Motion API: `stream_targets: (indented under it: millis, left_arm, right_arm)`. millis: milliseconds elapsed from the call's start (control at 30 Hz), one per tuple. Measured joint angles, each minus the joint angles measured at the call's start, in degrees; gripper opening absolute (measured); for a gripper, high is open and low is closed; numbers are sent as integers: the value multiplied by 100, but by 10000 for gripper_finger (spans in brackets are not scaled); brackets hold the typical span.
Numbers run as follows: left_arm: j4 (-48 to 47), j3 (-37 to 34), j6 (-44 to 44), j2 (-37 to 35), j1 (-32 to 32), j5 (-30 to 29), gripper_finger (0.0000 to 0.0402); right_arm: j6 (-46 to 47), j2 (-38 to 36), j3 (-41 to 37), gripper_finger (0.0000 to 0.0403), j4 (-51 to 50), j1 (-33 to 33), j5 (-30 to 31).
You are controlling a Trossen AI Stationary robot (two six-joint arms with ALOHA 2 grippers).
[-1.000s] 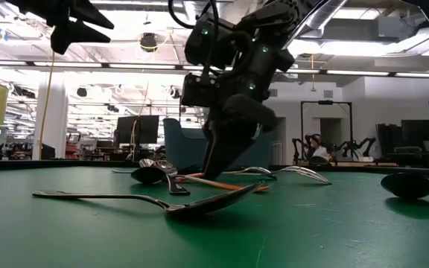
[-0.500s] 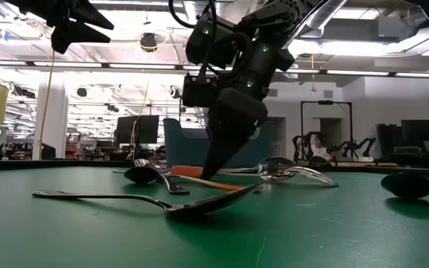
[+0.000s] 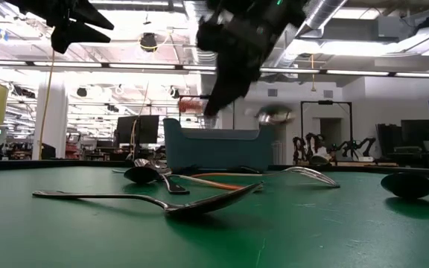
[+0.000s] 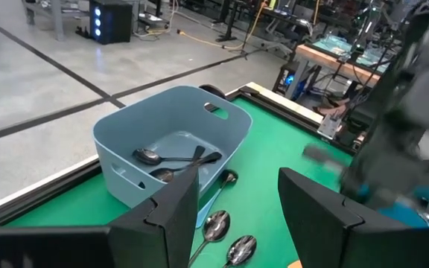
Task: Sort silverware by color (type)
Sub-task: Put the orange spoon into the dark blue bin
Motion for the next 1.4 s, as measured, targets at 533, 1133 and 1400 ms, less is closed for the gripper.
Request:
stream_targets:
  millis: [533, 1133, 1400]
  left_arm:
    - [15, -2, -7, -9, -4, 146, 170]
    - [19, -2, 31, 110, 0, 19, 170]
    - [28, -2, 28, 232, 0, -48, 170]
  right_arm:
    - [789, -2101, 22, 6, 79, 436, 671]
    - [3551, -2785, 31, 9, -2302, 2888, 959]
    - [4312, -2674, 15, 10, -3865, 3811, 1385]
